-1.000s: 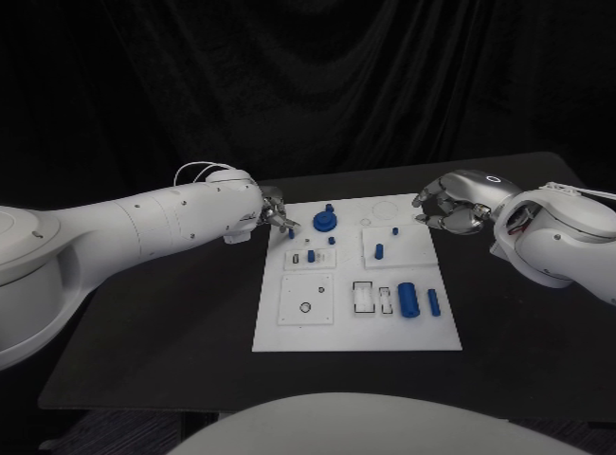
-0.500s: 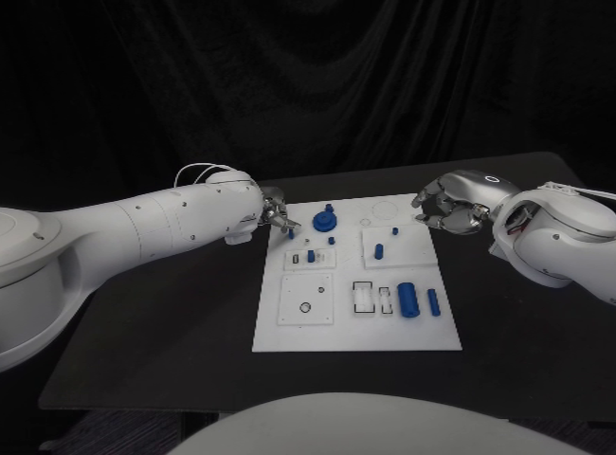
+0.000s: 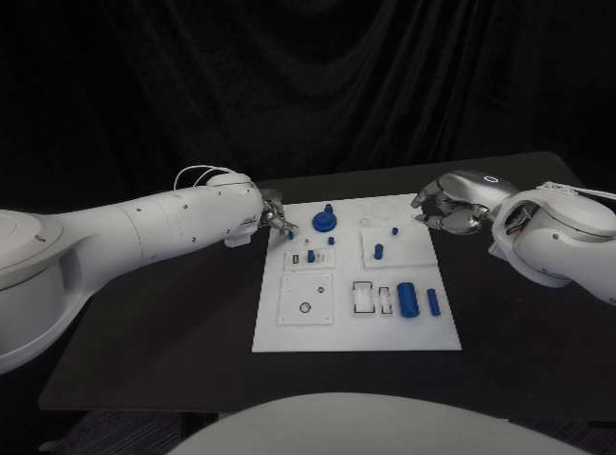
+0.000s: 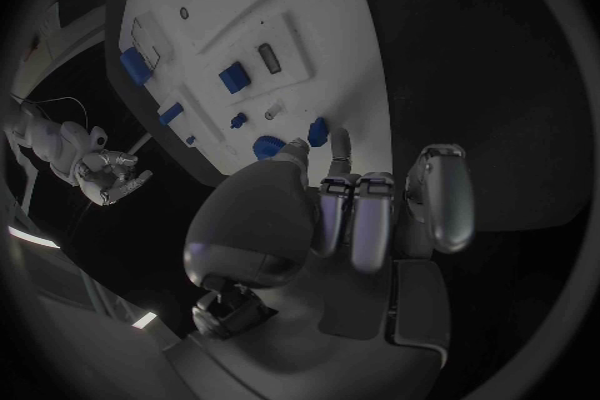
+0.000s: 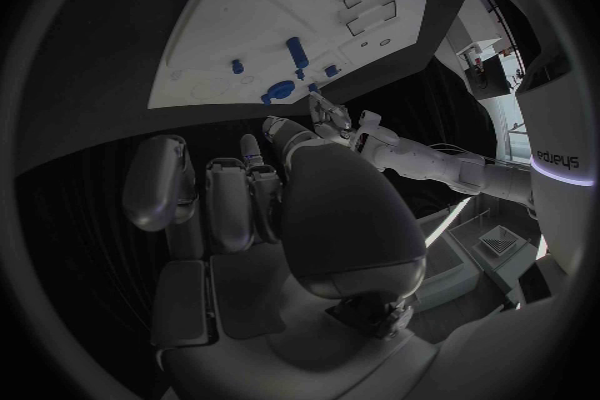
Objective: Assemble the parts on the task board
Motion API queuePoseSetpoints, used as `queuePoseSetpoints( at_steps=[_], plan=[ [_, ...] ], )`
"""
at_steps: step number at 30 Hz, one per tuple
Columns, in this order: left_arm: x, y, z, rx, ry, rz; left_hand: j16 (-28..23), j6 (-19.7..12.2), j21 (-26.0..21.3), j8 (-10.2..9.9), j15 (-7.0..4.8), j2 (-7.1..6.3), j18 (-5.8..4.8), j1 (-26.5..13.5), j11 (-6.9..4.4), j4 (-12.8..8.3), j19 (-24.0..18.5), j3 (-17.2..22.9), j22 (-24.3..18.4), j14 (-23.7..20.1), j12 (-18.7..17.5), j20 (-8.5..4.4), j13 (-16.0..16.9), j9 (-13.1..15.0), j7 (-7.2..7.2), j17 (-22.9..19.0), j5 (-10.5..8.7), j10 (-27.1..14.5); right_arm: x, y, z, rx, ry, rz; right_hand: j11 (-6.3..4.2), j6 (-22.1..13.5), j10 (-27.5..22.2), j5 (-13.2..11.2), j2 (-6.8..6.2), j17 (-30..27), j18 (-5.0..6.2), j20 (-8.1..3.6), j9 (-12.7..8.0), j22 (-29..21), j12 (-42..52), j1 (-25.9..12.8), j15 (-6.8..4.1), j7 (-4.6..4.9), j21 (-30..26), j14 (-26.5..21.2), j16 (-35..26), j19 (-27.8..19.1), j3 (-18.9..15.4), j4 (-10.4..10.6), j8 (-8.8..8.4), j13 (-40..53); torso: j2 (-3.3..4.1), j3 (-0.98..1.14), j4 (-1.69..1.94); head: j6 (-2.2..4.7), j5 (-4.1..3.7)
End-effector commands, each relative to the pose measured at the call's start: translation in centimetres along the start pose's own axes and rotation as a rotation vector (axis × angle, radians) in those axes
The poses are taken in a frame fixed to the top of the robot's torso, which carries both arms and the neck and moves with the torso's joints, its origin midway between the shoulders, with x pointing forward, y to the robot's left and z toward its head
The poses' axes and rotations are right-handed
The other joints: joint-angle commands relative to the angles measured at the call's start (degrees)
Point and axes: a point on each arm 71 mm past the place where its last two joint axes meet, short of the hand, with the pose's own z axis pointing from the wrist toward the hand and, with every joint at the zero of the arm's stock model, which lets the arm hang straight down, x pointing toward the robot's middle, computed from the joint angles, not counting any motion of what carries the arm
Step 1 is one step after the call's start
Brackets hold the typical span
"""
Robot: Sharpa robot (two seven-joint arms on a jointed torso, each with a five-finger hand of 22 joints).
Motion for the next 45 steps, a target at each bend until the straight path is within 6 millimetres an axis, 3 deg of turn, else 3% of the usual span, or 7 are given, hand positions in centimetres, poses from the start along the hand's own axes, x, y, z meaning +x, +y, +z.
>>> queuePoseSetpoints(
  at_steps=[1, 20, 24, 40, 45],
  plan=[
    [0.07, -0.15, 0.04, 0.001, -0.003, -0.002, 0.1, 0.4, -0.2, -0.3, 0.35, 0.03, 0.26, 0.6, 0.15, 0.0, -0.3, 0.5, 10.1, 6.0, -0.3, 0.01, 15.1, -0.1, -0.03, 15.1, 0.49, 6.1, 0.14, -0.03, -0.02, 0.015, 0.008, -0.002, -0.03, 0.3, -0.5, 0.3, 0.1, -0.1, 0.97, 0.02, -0.1, 8.3, -0.3, 0.3, 0.5, -0.03, -0.4, 1.0, -0.2, -0.2, 0.3, -0.1, -0.3, 1.9, 0.03, -0.01, -0.01, -0.01, -0.09],
    [0.21, -0.37, 0.09, 0.033, 0.004, -0.018, 0.1, 0.8, -0.3, -0.5, 0.26, 0.28, 0.29, 1.1, 0.03, -0.2, -0.4, 1.0, 10.1, 6.0, -0.3, -0.07, 15.1, 0.0, -0.17, 15.1, 1.22, 6.1, 0.19, 0.04, 0.05, 0.016, 0.014, -0.003, -0.01, 0.4, -0.5, 0.6, 0.14, -0.1, 0.99, 0.03, -0.1, 8.3, -0.3, 0.5, 0.51, -0.02, -0.5, 1.0, -0.3, -0.3, 0.6, -0.2, -0.35, 1.8, 0.1, -0.06, 0.03, -0.01, -0.12],
    [0.3, -0.41, 0.14, 0.04, 0.013, -0.046, 0.1, 1.0, -0.2, -0.8, 0.08, 0.1, 0.27, 2.3, -0.15, -0.8, -0.4, 1.9, 10.1, 6.0, -0.3, -0.22, 15.1, 0.0, -0.37, 15.1, 2.88, 6.1, 0.2, 0.03, 0.06, 0.017, 0.015, -0.003, 0.02, 0.5, -0.5, 0.8, 0.17, -0.2, 1.01, 0.04, -0.2, 8.3, -0.3, 0.6, 0.53, 0.01, -0.6, 0.9, -0.3, -0.3, 0.8, -0.3, -0.4, 1.8, 0.12, -0.03, 0.1, -0.01, -0.17],
    [0.69, -0.32, 0.31, 0.037, 0.029, -0.06, 0.1, 1.1, -0.4, -0.9, 0.05, 0.01, 0.3, 2.7, -0.19, -1.0, -0.4, 2.1, 10.1, 6.0, -0.3, -0.26, 15.1, 0.0, -0.41, 15.1, 3.29, 6.1, 0.22, -0.01, 0.07, 0.02, 0.018, -0.004, 0.04, 0.5, -0.6, 1.3, 0.22, -0.2, 1.01, 0.06, -0.2, 8.3, -0.4, 0.7, 0.55, 0.05, -0.7, 0.9, -0.3, -0.3, 1.1, -0.5, -0.51, 1.7, 0.11, -0.07, 0.02, -0.01, -0.06],
    [0.69, -0.31, 0.31, 0.043, 0.023, -0.063, 0.1, 1.4, -0.4, -1.0, -0.01, -0.06, 0.3, 3.1, -0.26, -1.1, -0.5, 2.7, 10.1, 6.0, -0.3, -0.32, 15.1, 0.0, -0.49, 15.1, 4.49, 6.1, 0.22, -0.02, 0.08, 0.02, 0.019, -0.004, 0.06, 0.5, -0.6, 1.5, 0.22, -0.3, 1.03, 0.07, -0.3, 8.3, -0.3, 0.8, 0.55, 0.06, -0.8, 0.9, -0.4, -0.3, 1.3, -0.6, -0.55, 1.8, 0.12, -0.06, 0.03, -0.01, -0.05]
  ],
)
